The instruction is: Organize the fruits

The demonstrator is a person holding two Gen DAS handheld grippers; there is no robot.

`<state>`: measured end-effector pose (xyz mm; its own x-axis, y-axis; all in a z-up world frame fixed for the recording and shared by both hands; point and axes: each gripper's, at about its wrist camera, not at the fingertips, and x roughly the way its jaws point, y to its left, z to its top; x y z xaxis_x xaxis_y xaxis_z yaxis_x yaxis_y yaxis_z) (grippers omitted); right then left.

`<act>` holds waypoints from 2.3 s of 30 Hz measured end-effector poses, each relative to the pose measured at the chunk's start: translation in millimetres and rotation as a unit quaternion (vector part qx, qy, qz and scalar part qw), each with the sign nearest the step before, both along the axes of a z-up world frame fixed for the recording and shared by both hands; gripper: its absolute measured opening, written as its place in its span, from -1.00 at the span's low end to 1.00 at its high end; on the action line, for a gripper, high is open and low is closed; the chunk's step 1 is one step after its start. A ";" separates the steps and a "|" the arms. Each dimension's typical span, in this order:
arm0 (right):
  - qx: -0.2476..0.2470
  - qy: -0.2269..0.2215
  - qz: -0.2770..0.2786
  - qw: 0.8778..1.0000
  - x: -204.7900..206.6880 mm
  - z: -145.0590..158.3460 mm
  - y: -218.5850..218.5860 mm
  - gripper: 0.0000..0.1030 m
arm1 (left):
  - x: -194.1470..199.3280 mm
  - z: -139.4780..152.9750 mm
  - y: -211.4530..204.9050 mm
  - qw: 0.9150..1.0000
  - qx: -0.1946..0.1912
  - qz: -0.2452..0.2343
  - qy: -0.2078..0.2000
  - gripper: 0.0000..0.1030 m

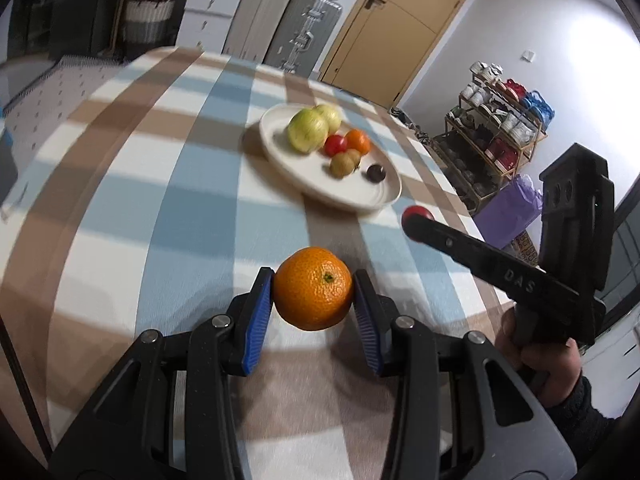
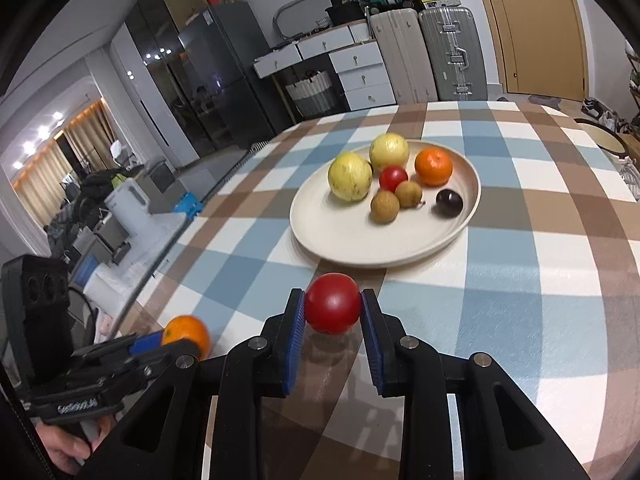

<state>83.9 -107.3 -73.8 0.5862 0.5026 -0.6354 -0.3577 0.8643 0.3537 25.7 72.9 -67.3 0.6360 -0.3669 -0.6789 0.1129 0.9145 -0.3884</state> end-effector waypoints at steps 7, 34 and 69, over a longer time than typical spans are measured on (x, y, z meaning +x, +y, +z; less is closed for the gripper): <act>0.007 -0.008 0.003 1.000 20.1 12.7 -14.4 -0.46 | 50.4 21.9 -20.2 0.999 0.031 -0.011 -0.015 -0.29; -0.018 0.014 0.023 0.999 106.4 -10.3 -20.7 -0.46 | 174.9 -14.0 -58.6 0.997 0.072 -0.015 0.029 -0.29; 0.012 -0.167 -0.054 0.984 5.9 67.3 -58.9 0.93 | 55.3 89.1 -46.4 0.979 0.118 0.050 -0.161 0.74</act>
<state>89.7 -166.2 -6.5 0.8116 0.4374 -0.3874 -0.3630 0.8970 0.2522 81.0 26.5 21.8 0.8554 -0.1488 -0.4961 0.0999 0.9873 -0.1237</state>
